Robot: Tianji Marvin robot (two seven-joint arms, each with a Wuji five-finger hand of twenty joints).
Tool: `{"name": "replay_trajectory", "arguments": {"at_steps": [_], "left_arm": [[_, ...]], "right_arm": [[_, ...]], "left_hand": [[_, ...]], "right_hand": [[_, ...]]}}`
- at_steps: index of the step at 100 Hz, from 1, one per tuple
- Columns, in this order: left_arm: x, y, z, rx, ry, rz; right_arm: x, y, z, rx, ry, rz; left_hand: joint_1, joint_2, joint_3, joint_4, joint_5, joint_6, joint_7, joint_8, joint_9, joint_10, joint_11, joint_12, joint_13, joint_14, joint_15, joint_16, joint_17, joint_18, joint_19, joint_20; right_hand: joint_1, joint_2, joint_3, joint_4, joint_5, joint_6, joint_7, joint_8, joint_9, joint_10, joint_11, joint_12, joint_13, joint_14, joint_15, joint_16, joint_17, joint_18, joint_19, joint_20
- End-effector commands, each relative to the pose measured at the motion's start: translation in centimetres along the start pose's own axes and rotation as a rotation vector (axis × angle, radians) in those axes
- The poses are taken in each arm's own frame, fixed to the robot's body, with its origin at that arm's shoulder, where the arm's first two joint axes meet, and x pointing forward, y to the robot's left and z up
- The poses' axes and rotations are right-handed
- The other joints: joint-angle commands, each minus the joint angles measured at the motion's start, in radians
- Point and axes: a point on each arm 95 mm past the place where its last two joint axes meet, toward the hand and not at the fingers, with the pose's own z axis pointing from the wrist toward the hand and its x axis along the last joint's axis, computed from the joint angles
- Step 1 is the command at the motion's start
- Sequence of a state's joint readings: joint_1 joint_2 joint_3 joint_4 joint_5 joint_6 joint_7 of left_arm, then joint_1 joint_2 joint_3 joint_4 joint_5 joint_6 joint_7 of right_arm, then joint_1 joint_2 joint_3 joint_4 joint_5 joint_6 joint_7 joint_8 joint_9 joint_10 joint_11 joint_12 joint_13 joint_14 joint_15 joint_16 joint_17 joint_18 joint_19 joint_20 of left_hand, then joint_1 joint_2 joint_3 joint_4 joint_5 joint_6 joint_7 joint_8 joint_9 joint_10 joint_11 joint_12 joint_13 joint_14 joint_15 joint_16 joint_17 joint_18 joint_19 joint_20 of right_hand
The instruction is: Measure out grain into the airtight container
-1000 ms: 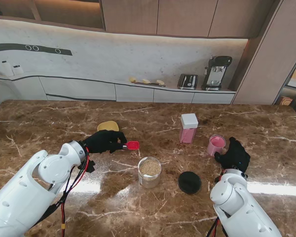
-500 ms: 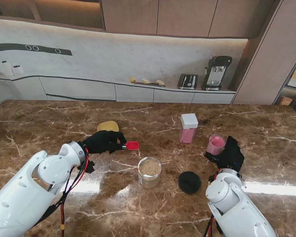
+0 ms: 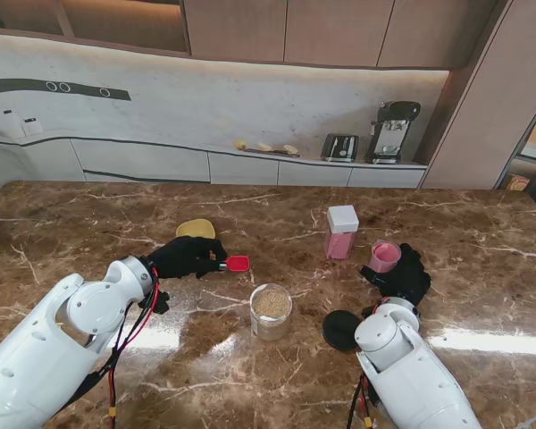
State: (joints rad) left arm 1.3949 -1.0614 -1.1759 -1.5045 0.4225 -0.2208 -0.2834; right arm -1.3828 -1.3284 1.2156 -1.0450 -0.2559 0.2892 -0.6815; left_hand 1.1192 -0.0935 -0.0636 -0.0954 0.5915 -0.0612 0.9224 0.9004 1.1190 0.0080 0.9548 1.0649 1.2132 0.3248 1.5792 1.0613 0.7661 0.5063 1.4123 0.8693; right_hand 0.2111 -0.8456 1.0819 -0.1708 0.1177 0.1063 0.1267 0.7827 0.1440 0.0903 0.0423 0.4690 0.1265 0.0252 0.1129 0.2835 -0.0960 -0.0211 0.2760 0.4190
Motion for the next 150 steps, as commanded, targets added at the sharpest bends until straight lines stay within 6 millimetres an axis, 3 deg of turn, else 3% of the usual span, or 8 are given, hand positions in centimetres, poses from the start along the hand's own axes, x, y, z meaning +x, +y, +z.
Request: {"name": "replay_trajectory", "arguments": {"at_steps": [1,18,49,77,94,106,129,150], "left_arm": [[-0.1,0.3,-0.1,-0.009,-0.009,-0.002],[-0.2,0.2,-0.2,-0.011,-0.010,0.000],[-0.2,0.0,-0.2,-0.014,-0.013,0.010],[-0.3,0.0,-0.3,-0.017,-0.019,0.014],[-0.3,0.0,-0.3,-0.016,-0.020,0.014],[-0.2,0.1,-0.3,-0.017,-0.020,0.011],[-0.1,0.1,-0.1,-0.015,-0.013,0.009],[0.2,0.0,0.1,-0.015,-0.003,0.013]], "right_arm": [[-0.2,-0.6,-0.2,0.030,-0.027,0.030],[-0.4,-0.4,0.3,0.020,-0.037,0.052],[-0.2,-0.3,1.0,0.034,-0.058,0.097],[-0.3,-0.7,1.1,0.075,-0.080,0.114],[-0.2,-0.6,1.0,0.081,-0.068,0.135],[-0.2,-0.2,1.0,0.069,-0.037,0.146],[-0.1,1.8,0.6,0.006,0.054,0.142],[0.2,3.9,-0.3,-0.050,0.147,0.128]], "left_hand": [[0.010,0.036,0.037,0.038,-0.017,-0.075,0.002,-0.003,0.044,-0.030,0.031,0.015,0.047,0.039,0.098,-0.001,0.004,0.012,0.060,0.028],[0.009,0.036,0.036,0.037,-0.018,-0.073,0.001,-0.003,0.045,-0.030,0.031,0.015,0.047,0.039,0.098,-0.001,0.004,0.011,0.060,0.028],[0.008,0.037,0.037,0.038,-0.021,-0.074,0.002,-0.003,0.044,-0.031,0.030,0.015,0.047,0.039,0.098,-0.002,0.002,0.005,0.060,0.028],[0.007,0.037,0.036,0.037,-0.022,-0.077,0.002,-0.003,0.043,-0.030,0.029,0.016,0.047,0.038,0.097,-0.002,0.002,0.004,0.061,0.028],[0.006,0.038,0.036,0.037,-0.022,-0.078,0.004,-0.003,0.043,-0.028,0.030,0.016,0.047,0.038,0.097,-0.002,0.002,0.004,0.061,0.028],[0.006,0.037,0.036,0.037,-0.021,-0.078,0.004,-0.004,0.043,-0.027,0.029,0.016,0.047,0.037,0.097,-0.002,0.003,0.004,0.061,0.028],[0.005,0.038,0.036,0.037,-0.022,-0.079,0.003,-0.005,0.042,-0.028,0.029,0.016,0.047,0.036,0.096,-0.003,0.003,0.004,0.061,0.028],[0.006,0.037,0.037,0.038,-0.022,-0.077,0.003,-0.007,0.042,-0.032,0.027,0.016,0.047,0.035,0.096,-0.003,0.004,0.005,0.061,0.027]], "right_hand": [[0.010,-0.041,0.014,-0.042,-0.038,-0.076,0.048,0.086,-0.021,-0.034,0.004,0.021,-0.016,-0.039,0.009,0.016,0.068,-0.015,0.117,0.057],[0.037,-0.029,-0.013,-0.034,-0.050,-0.129,0.115,0.206,-0.017,-0.041,0.024,0.023,-0.014,-0.041,0.012,0.018,0.067,-0.012,0.123,0.063],[0.032,0.035,-0.054,-0.025,0.128,-0.156,0.129,0.192,-0.005,-0.051,0.076,0.014,-0.020,-0.047,0.008,0.020,0.054,0.001,0.130,0.078],[0.209,0.281,-0.430,0.064,0.382,-0.330,0.271,0.139,0.022,-0.088,0.172,-0.029,-0.021,-0.071,0.004,0.024,0.044,-0.006,0.131,0.110],[0.185,0.297,-0.204,0.028,0.465,-0.412,0.374,0.117,0.081,-0.127,0.221,-0.048,-0.009,-0.097,0.015,0.028,0.036,-0.020,0.133,0.137],[0.220,0.267,-0.149,-0.096,0.484,-0.464,0.533,0.039,0.153,-0.146,0.251,-0.058,0.023,-0.111,0.031,0.031,0.043,-0.025,0.129,0.162],[0.274,0.202,-0.080,-0.110,0.517,-0.437,0.681,-0.002,0.338,-0.151,0.304,-0.051,0.125,-0.120,0.078,0.037,0.087,-0.013,0.156,0.190],[0.319,0.163,-0.073,-0.102,0.600,-0.409,0.795,0.061,0.589,-0.115,0.380,0.012,0.440,-0.023,0.199,0.080,0.295,0.067,0.313,0.238]]}}
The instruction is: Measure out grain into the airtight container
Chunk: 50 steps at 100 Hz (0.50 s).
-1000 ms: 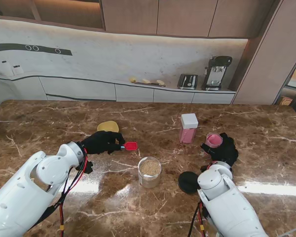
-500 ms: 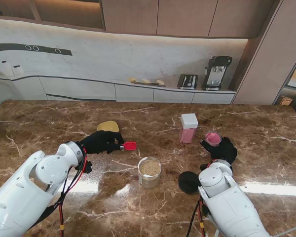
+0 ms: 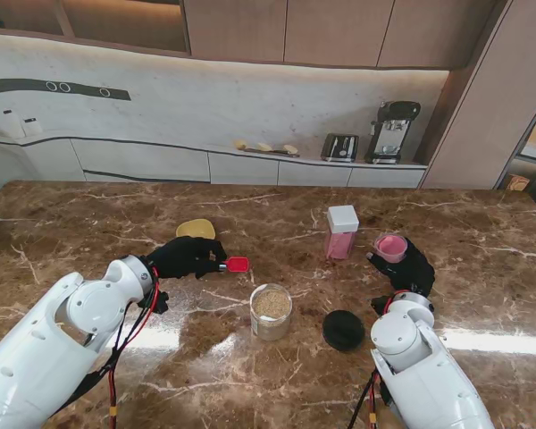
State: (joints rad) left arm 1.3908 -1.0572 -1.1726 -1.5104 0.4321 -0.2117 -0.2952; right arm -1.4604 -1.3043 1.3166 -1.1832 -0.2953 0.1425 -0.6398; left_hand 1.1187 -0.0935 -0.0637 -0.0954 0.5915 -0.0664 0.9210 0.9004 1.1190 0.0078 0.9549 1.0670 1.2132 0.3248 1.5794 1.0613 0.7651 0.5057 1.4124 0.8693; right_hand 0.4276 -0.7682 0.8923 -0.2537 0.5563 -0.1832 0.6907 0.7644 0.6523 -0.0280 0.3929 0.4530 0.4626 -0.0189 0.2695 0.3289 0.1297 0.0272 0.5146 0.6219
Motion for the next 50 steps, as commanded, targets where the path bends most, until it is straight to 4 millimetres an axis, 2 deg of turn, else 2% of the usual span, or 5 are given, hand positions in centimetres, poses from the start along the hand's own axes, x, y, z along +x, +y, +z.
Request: {"name": "replay_trajectory", "arguments": {"at_steps": [1,6,18,32,50], "left_arm": [[0.2,0.1,0.1,-0.002,0.004,0.000],[0.3,0.0,0.1,-0.003,0.008,0.002],[0.7,-0.1,0.2,-0.009,0.016,0.009],[1.3,-0.5,0.1,-0.017,0.030,0.022],[2.0,-0.9,0.1,-0.043,0.045,0.039]], "right_arm": [[-0.4,0.5,-0.4,-0.008,0.015,0.003],[-0.3,0.9,-0.7,-0.018,0.040,0.001],[0.1,1.6,-1.5,-0.016,0.096,-0.003],[0.6,2.4,-2.8,-0.022,0.167,-0.033],[1.4,3.6,-4.7,-0.024,0.243,-0.057]], "left_hand": [[0.006,0.038,0.037,0.038,-0.022,-0.071,0.004,-0.007,0.042,-0.031,0.027,0.014,0.047,0.035,0.095,-0.003,0.005,0.006,0.061,0.027],[0.005,0.038,0.037,0.038,-0.022,-0.072,0.004,-0.007,0.044,-0.057,0.028,0.014,0.047,0.035,0.095,-0.003,0.005,0.006,0.061,0.027],[0.006,0.038,0.037,0.038,-0.023,-0.071,0.005,-0.007,0.042,-0.028,0.027,0.014,0.047,0.035,0.095,-0.003,0.005,0.006,0.061,0.027],[0.006,0.038,0.037,0.038,-0.022,-0.068,0.005,-0.008,0.042,-0.038,0.028,0.014,0.047,0.033,0.095,-0.004,0.005,0.005,0.061,0.027],[0.007,0.037,0.037,0.038,-0.020,-0.065,0.007,-0.007,0.042,-0.031,0.027,0.014,0.047,0.033,0.095,-0.004,0.007,0.005,0.061,0.026]], "right_hand": [[0.103,0.085,0.119,-0.019,0.167,-0.120,0.234,0.081,0.096,0.005,0.033,0.032,0.131,0.026,0.052,0.038,0.090,0.026,0.092,0.039],[0.107,0.080,0.125,-0.018,0.181,-0.116,0.238,0.079,0.172,0.009,0.045,0.052,0.269,0.046,0.097,0.059,0.196,0.060,0.202,0.041],[0.092,0.076,0.155,-0.015,0.195,-0.094,0.232,0.006,0.320,0.005,0.077,0.085,0.469,0.057,0.197,0.118,0.331,0.096,0.457,-0.016],[0.081,0.088,0.179,-0.010,0.204,-0.078,0.227,-0.063,0.400,-0.002,0.109,0.178,0.541,0.068,0.308,0.171,0.394,0.112,0.668,-0.048],[0.090,0.113,0.174,-0.008,0.202,-0.068,0.220,-0.080,0.424,-0.004,0.124,0.226,0.547,0.075,0.379,0.199,0.455,0.091,0.794,-0.041]]}}
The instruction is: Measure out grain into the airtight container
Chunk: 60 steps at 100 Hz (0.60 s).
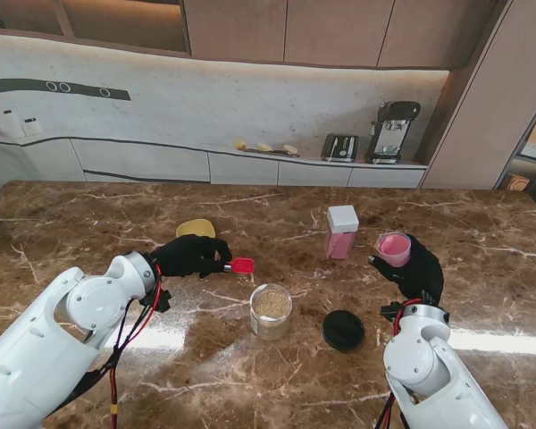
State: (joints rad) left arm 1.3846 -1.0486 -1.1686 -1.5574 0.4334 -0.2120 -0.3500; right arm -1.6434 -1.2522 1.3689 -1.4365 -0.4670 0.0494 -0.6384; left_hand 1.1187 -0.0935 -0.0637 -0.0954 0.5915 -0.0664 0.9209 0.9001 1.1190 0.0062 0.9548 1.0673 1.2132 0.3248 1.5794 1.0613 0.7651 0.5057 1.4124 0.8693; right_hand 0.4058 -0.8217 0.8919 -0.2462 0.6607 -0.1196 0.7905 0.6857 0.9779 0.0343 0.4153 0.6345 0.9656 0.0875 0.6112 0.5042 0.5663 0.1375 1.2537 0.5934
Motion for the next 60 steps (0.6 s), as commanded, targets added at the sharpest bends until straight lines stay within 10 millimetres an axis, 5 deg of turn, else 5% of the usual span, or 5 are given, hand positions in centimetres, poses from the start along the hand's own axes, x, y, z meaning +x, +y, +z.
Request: {"name": "replay_trajectory", "arguments": {"at_steps": [1,34,60], "left_arm": [[0.5,-0.3,0.0,-0.007,0.008,0.011],[1.8,-0.2,0.3,-0.053,0.034,0.027],[2.7,-0.2,1.0,-0.106,0.029,0.071]], "right_arm": [[-0.1,0.0,-1.0,0.020,0.013,-0.004],[1.6,1.6,-3.5,0.020,0.106,0.026],[3.0,0.6,-4.9,0.077,0.158,0.047]], "left_hand": [[0.008,0.037,0.038,0.038,-0.020,-0.065,0.007,-0.007,0.042,-0.029,0.027,0.014,0.047,0.033,0.095,-0.004,0.007,0.005,0.061,0.026],[0.007,0.036,0.037,0.038,-0.019,-0.065,0.007,-0.002,0.044,-0.028,0.026,0.013,0.047,0.033,0.095,-0.004,0.008,0.006,0.061,0.026],[0.010,0.031,0.038,0.039,-0.010,-0.051,0.003,-0.003,0.054,-0.035,0.013,0.006,0.048,0.032,0.094,-0.004,0.017,0.015,0.058,0.022]], "right_hand": [[0.112,0.167,0.175,-0.015,0.098,-0.132,0.120,-0.001,0.098,-0.066,0.101,0.045,0.043,-0.031,0.039,0.025,0.018,-0.019,0.056,-0.012],[0.149,0.178,0.187,-0.002,0.097,-0.115,0.110,-0.017,0.108,-0.061,0.102,0.068,0.038,-0.025,0.066,0.031,0.013,-0.021,0.070,-0.028],[0.136,0.167,0.188,0.002,0.096,-0.110,0.109,-0.025,0.099,-0.059,0.088,0.072,0.025,-0.027,0.062,0.027,0.000,-0.021,0.060,-0.041]]}}
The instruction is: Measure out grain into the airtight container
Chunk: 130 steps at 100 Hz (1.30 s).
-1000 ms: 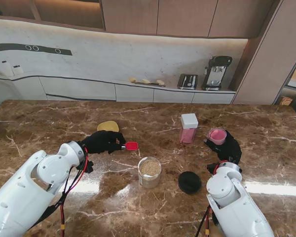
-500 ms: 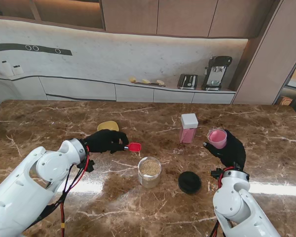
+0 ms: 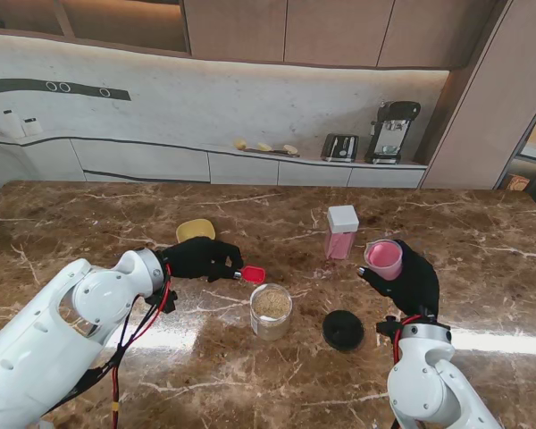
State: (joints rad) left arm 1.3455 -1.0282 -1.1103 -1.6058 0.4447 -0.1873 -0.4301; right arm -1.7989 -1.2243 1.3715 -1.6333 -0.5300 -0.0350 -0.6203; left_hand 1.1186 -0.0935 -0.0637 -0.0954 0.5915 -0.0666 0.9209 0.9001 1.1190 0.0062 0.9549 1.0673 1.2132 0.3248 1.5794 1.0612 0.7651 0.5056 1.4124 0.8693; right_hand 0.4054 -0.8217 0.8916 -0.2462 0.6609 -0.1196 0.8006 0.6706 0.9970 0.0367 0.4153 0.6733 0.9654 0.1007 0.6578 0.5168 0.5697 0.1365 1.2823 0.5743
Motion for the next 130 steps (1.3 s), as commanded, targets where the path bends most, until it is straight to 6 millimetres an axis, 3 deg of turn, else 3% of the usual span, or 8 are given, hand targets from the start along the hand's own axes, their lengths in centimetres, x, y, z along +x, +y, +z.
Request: {"name": "replay_trajectory", "arguments": {"at_steps": [1,27,43,71,75,130], "left_arm": [[0.4,-0.1,0.2,-0.015,-0.009,0.012],[1.5,-0.1,1.1,-0.092,-0.057,0.054],[2.1,-0.2,1.7,-0.114,-0.085,0.064],[3.1,-0.2,2.6,-0.169,-0.123,0.125],[3.2,-0.3,2.7,-0.173,-0.128,0.137],[4.4,0.1,4.3,-0.221,-0.154,0.256]], "right_arm": [[0.2,-1.0,-0.7,0.040,0.001,0.012],[0.8,-2.0,-0.7,0.068,0.010,0.043],[1.1,-2.3,-0.7,0.071,0.016,0.059],[1.3,-2.7,-0.6,0.074,0.023,0.088],[1.3,-2.7,-0.6,0.072,0.023,0.093],[1.0,-2.6,-0.7,0.052,0.024,0.121]], "left_hand": [[0.011,0.031,0.039,0.039,-0.009,-0.050,0.002,-0.004,0.055,-0.035,0.013,0.006,0.048,0.032,0.094,-0.004,0.018,0.016,0.058,0.022],[0.021,0.024,0.041,0.041,0.000,-0.024,0.001,0.002,0.068,-0.030,0.005,0.000,0.049,0.009,0.096,-0.007,0.049,0.026,0.054,0.008],[0.028,0.007,0.044,0.045,0.018,-0.004,0.000,0.012,0.083,-0.017,-0.005,-0.016,0.050,-0.019,0.101,-0.017,0.097,0.023,0.035,-0.044],[0.036,-0.032,0.052,0.046,0.058,0.028,0.013,0.018,0.130,0.005,-0.037,-0.057,0.050,-0.004,0.111,-0.025,0.139,0.052,0.051,-0.072],[0.037,-0.037,0.054,0.046,0.065,0.033,0.012,0.012,0.142,-0.024,-0.050,-0.072,0.050,-0.006,0.114,-0.028,0.149,0.056,0.052,-0.080],[0.026,-0.064,0.066,0.045,0.096,0.041,0.026,-0.016,0.221,-0.029,-0.030,-0.192,0.050,0.004,0.128,-0.055,0.188,0.068,0.077,-0.131]], "right_hand": [[0.137,0.166,0.189,0.002,0.096,-0.110,0.099,-0.010,0.079,-0.061,0.088,0.033,0.024,-0.041,0.015,0.014,-0.005,-0.020,0.030,-0.023],[0.119,0.159,0.186,-0.003,0.076,-0.102,0.095,-0.008,0.060,-0.061,0.077,0.033,0.004,-0.044,0.003,0.009,-0.027,-0.021,0.009,-0.033],[0.115,0.158,0.183,-0.005,0.066,-0.096,0.095,-0.005,0.051,-0.061,0.076,0.030,-0.003,-0.047,-0.001,0.008,-0.032,-0.022,0.003,-0.034],[0.107,0.157,0.183,-0.006,0.066,-0.097,0.096,-0.001,0.044,-0.061,0.076,0.023,-0.008,-0.046,-0.006,0.007,-0.037,-0.023,-0.005,-0.034],[0.106,0.156,0.183,-0.006,0.066,-0.097,0.096,0.000,0.044,-0.060,0.077,0.022,-0.008,-0.046,-0.006,0.007,-0.037,-0.023,-0.005,-0.034],[0.095,0.152,0.186,-0.005,0.061,-0.096,0.092,0.002,0.040,-0.060,0.081,0.007,-0.011,-0.046,-0.007,0.009,-0.040,-0.022,-0.011,-0.030]]}}
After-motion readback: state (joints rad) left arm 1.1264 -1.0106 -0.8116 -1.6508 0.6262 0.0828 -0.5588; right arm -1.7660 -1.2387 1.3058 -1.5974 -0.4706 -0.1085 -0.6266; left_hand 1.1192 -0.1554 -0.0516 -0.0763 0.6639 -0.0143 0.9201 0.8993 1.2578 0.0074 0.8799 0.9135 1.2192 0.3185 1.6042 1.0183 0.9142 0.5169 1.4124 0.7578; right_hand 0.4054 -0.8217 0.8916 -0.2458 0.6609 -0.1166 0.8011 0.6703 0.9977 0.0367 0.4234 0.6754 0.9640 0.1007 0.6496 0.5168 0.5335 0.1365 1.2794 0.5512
